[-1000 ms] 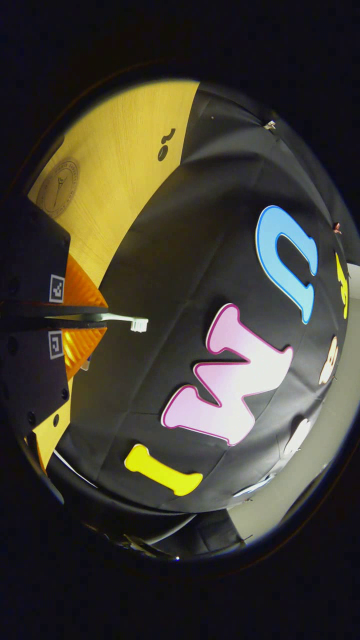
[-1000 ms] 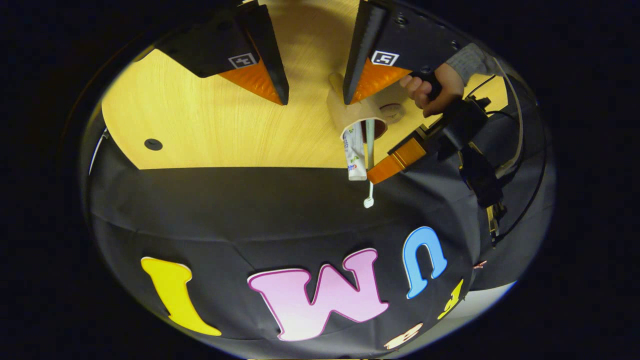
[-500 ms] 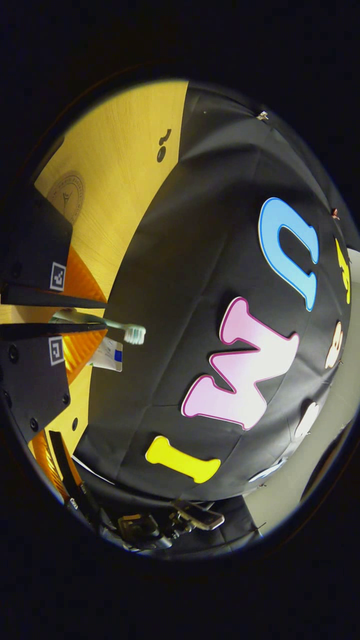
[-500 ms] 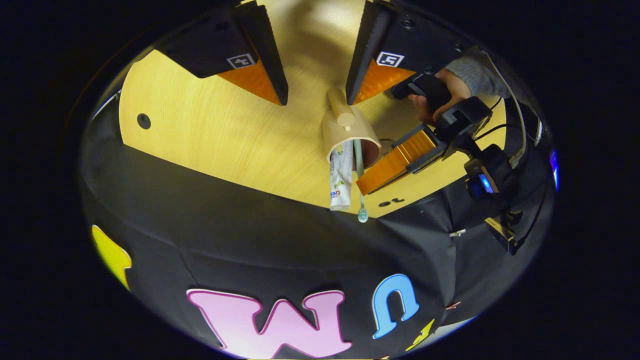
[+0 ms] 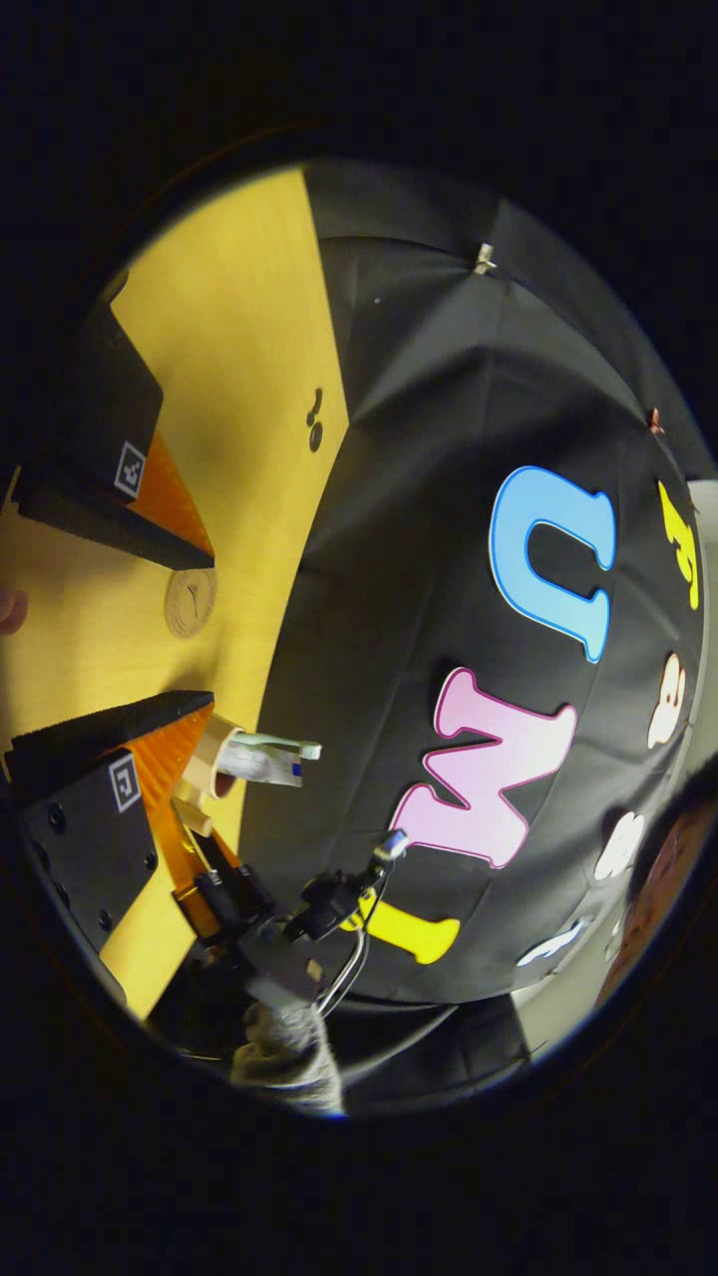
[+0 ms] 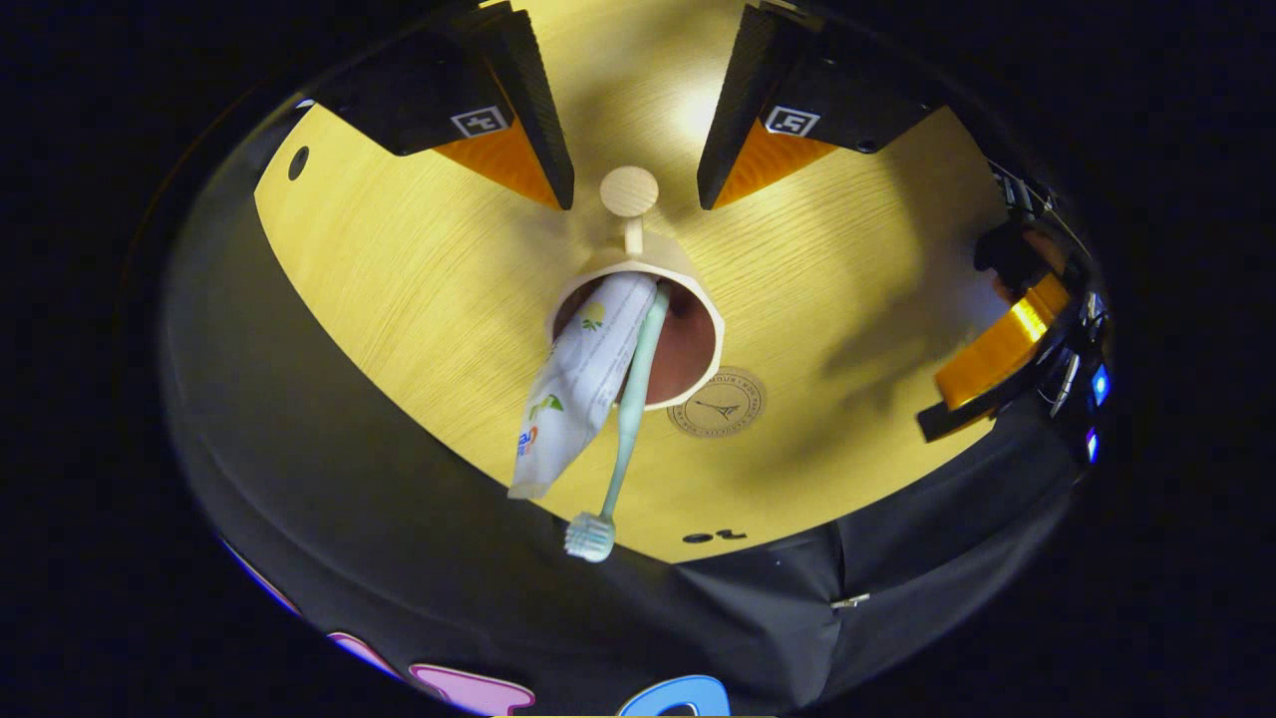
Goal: Put the toothbrush and toothpaste on the desktop into the cup, then pick up the cup and place it on the coaster on the desktop.
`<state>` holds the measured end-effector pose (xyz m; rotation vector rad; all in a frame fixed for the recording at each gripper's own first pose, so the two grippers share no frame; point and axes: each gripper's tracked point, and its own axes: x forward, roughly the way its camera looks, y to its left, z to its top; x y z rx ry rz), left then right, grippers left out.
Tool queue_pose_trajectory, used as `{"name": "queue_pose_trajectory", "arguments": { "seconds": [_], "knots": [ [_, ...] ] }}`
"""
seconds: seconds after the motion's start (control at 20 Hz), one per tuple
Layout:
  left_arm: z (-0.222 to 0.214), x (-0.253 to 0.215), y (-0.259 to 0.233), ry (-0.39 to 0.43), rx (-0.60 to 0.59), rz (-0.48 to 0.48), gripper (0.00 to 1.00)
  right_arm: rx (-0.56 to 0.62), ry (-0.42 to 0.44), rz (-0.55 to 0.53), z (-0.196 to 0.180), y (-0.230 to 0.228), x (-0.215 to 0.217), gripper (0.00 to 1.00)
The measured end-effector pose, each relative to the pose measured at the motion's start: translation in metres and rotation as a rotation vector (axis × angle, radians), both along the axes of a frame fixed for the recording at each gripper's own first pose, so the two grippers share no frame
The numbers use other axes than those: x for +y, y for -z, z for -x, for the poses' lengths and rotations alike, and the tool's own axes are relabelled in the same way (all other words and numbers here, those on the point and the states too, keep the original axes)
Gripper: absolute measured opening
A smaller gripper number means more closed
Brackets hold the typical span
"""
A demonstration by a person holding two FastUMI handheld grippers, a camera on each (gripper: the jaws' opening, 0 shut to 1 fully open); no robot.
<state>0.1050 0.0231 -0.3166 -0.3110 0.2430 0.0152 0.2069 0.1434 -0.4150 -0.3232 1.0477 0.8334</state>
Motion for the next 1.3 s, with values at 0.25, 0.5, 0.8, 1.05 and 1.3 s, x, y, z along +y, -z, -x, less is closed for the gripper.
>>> {"name": "queue_pose_trajectory", "arguments": {
  "seconds": [0.25, 0.5, 0.8, 1.05, 1.3],
  "knots": [
    [0.036, 0.000, 0.003, 0.037, 0.074, 0.068, 0.81, 0.036, -0.029, 0.100, -0.009, 0.025, 0.016, 0.77],
    [0.044, 0.022, -0.002, 0.010, 0.062, 0.133, 0.81, 0.128, 0.003, 0.192, -0.012, 0.051, 0.020, 0.49],
    [0.048, 0.049, 0.006, -0.012, 0.080, 0.134, 0.81, 0.104, -0.007, 0.182, -0.015, 0.042, 0.027, 0.38],
    [0.051, 0.061, 0.005, -0.015, 0.083, 0.148, 0.80, 0.090, -0.009, 0.095, -0.027, 0.017, 0.079, 0.27],
    [0.053, 0.083, 0.008, -0.048, 0.088, 0.175, 0.80, 0.078, -0.075, 0.076, -0.043, 0.015, 0.134, 0.32]
  ]
}}
